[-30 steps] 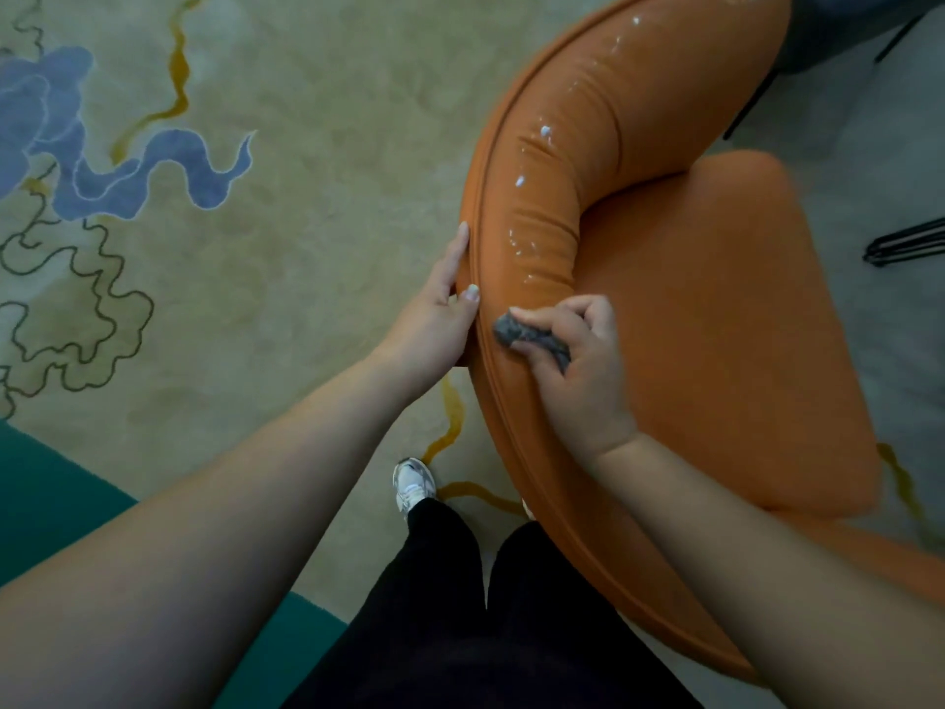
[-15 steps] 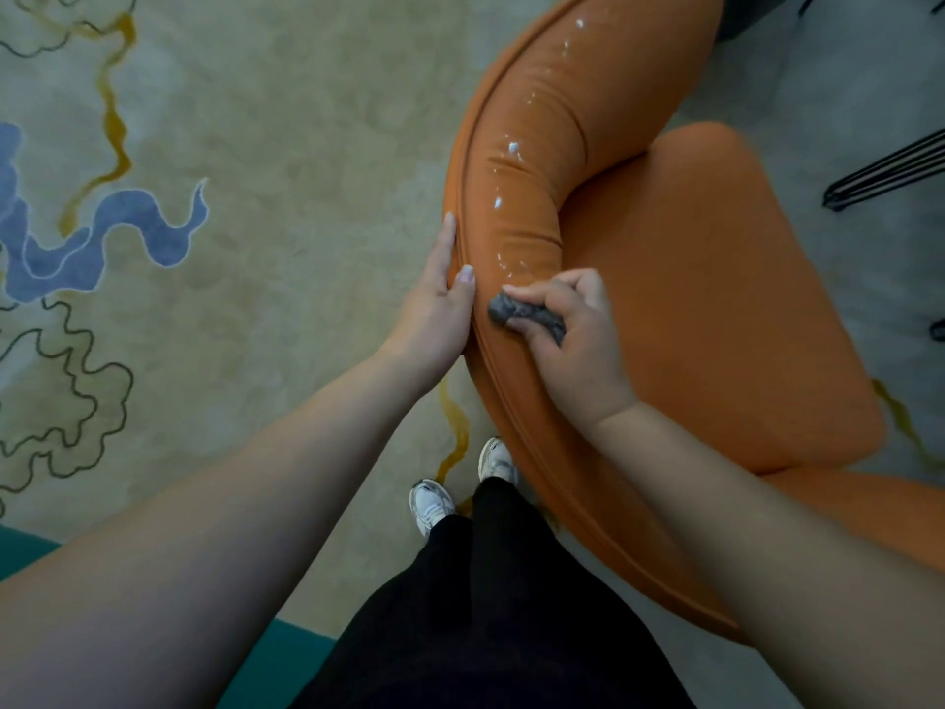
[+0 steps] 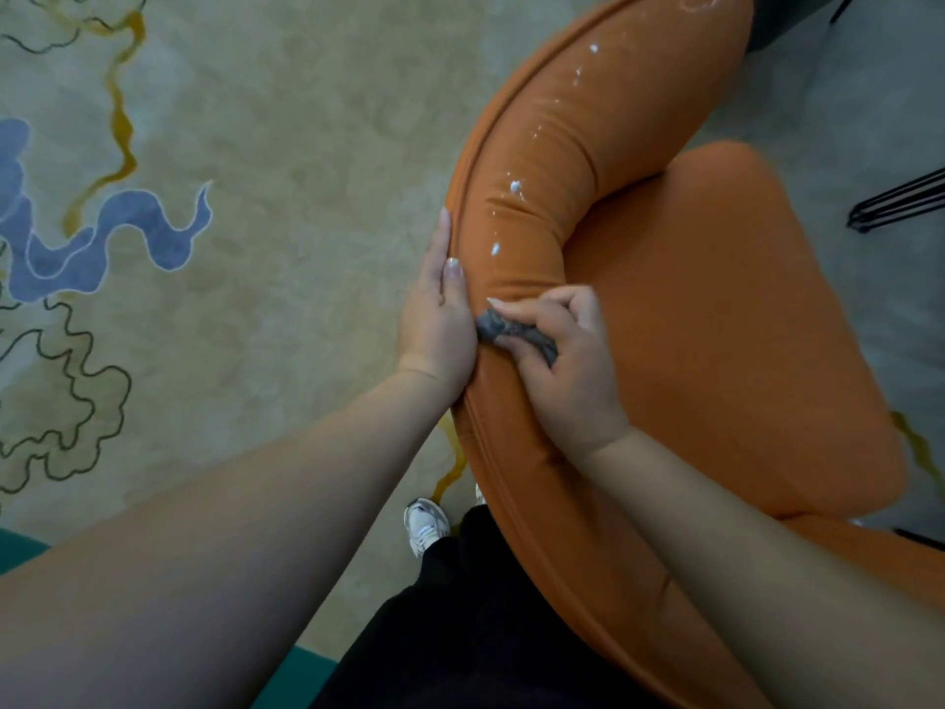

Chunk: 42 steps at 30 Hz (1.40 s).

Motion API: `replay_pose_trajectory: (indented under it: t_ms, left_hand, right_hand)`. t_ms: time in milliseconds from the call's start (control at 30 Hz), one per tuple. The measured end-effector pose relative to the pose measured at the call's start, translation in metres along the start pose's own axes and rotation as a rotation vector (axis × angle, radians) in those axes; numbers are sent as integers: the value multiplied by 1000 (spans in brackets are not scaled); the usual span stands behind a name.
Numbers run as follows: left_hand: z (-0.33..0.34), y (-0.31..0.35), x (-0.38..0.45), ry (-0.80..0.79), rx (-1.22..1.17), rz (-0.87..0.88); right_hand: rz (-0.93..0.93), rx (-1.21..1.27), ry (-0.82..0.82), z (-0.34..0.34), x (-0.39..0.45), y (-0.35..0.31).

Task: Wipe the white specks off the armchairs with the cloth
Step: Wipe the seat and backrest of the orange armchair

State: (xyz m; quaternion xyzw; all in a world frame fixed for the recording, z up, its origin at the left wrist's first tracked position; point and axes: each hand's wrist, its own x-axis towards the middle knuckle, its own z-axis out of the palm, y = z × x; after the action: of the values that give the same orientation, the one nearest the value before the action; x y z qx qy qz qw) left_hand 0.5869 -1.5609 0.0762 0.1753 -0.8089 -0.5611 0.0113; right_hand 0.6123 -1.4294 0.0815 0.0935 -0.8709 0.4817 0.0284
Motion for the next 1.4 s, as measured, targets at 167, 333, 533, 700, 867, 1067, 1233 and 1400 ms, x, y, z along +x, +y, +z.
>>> replay_pose_trajectory:
  t_ms: [167,333,533,700,867,1067,1233,1400]
  left_hand:
    - [1,-6,-3,37,-7,30]
    - [0,-5,-5,49,-40,22]
    - [1,-4,-5,51,-29,37]
    - [2,-5,-4,52,6,46]
    - [3,-6,-4,60,32,62]
    - [3,-3,-6,90,67,66]
    - [3,-1,-6,86,94,48]
    - [3,-3,-5,71,90,40]
  right_hand:
    - [10,13,32,3,22,7]
    - [-36,45,-14,-7,-16,3]
    - [-53,-41,45,9,45,10]
    - [-75,53,5,1,11,9]
    - [-103,-48,31,8,45,13]
    - [-76,-12,82,11,52,12]
    - [-94,-5,27,7,36,12]
    - [-68,-71,140,18,87,15]
